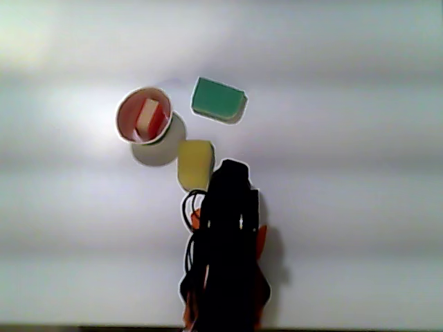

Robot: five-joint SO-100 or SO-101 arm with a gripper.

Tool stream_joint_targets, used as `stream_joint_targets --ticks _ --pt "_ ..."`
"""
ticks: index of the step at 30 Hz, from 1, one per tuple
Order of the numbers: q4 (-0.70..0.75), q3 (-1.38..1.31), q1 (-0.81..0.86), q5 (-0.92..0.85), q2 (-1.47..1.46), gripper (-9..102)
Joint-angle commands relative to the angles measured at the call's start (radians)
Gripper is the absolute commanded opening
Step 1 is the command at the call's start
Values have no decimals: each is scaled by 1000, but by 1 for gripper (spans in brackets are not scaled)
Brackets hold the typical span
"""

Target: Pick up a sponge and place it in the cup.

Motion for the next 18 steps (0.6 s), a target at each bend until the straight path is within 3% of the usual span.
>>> stream_joint_targets --ticks 1,18 --pt "17 48 5 12 14 0" --pt "17 48 -3 8 14 0"
